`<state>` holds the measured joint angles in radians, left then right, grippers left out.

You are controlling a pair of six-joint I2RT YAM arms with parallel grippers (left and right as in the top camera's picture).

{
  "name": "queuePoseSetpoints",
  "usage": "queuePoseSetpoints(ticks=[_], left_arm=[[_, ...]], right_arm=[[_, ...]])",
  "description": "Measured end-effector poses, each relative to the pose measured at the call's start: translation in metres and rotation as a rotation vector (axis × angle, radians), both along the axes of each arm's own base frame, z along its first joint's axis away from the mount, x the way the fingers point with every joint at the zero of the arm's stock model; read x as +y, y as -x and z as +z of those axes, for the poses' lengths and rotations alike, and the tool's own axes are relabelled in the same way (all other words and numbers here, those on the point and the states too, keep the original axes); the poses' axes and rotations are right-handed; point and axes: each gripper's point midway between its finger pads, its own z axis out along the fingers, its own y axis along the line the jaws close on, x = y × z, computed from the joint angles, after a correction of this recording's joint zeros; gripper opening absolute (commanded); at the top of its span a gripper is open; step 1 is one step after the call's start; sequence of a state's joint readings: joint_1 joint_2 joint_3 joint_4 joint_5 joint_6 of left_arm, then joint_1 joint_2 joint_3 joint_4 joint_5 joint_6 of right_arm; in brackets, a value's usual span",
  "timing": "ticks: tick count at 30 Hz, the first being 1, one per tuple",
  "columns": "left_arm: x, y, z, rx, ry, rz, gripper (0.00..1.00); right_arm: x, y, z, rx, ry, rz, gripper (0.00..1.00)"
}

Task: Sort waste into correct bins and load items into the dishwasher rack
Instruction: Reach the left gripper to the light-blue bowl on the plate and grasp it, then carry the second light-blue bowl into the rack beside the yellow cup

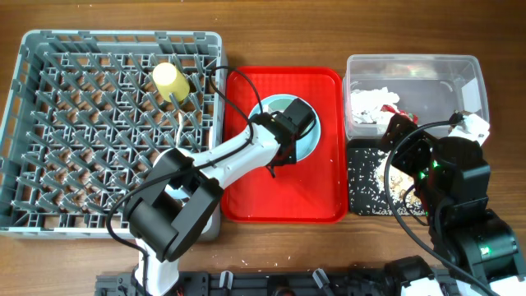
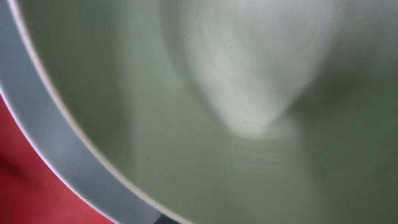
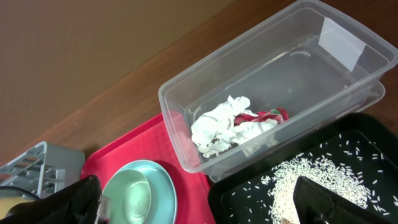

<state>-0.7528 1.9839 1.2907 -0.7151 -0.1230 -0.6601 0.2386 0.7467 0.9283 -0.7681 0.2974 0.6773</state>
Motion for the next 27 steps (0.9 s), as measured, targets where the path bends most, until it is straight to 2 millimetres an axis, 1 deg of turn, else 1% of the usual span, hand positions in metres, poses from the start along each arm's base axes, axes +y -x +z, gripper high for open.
queuePoseSetpoints(ticks=[4,9,12,15,16,19,21,22,23,24,25,26,27], left_arm=[[0.0,0.0,0.0,-0.001,0.0,0.0,0.04],[-0.011,-0.012,0.003,-0.048,0.045,0.0,0.04],[-0.01,-0.011,0.003,-0.045,0.043,0.0,0.04],[0.009,0.01,0.0,0.044,-0.04,0.0,0.04],[0.021,0.023,-0.001,0.095,-0.089,0.0,0.04],[0.037,0.037,0.0,0.15,-0.157,0.0,0.04],[0.045,0.039,0.004,0.149,-0.187,0.001,0.08],[0.045,0.039,0.012,0.136,-0.18,0.002,0.16],[0.043,0.036,0.026,0.108,-0.156,0.002,0.23],[0.022,0.02,0.083,-0.031,-0.011,-0.005,0.23],[0.012,0.015,0.098,-0.078,0.037,-0.018,0.24],[-0.005,0.006,0.115,-0.152,0.116,-0.036,0.26],[-0.018,0.003,0.126,-0.198,0.16,-0.07,0.29]], right_arm=[[0.0,0.0,0.0,0.0,0.0,0.0,1.0],[0.0,0.0,0.0,0.0,0.0,0.0,1.0],[0.0,0.0,0.0,0.0,0.0,0.0,1.0],[0.0,0.0,0.0,0.0,0.0,0.0,1.0],[0.0,0.0,0.0,0.0,0.0,0.0,1.0],[0.0,0.0,0.0,0.0,-0.001,0.0,1.0],[0.0,0.0,0.0,0.0,-0.001,0.0,1.0],[0.0,0.0,0.0,0.0,0.0,0.0,1.0],[0.0,0.0,0.0,0.0,0.0,0.0,1.0],[0.0,0.0,0.0,0.0,0.0,0.0,1.0],[0.0,0.0,0.0,0.0,0.0,0.0,1.0],[0.0,0.0,0.0,0.0,0.0,0.0,1.0],[0.0,0.0,0.0,0.0,-0.001,0.0,1.0]])
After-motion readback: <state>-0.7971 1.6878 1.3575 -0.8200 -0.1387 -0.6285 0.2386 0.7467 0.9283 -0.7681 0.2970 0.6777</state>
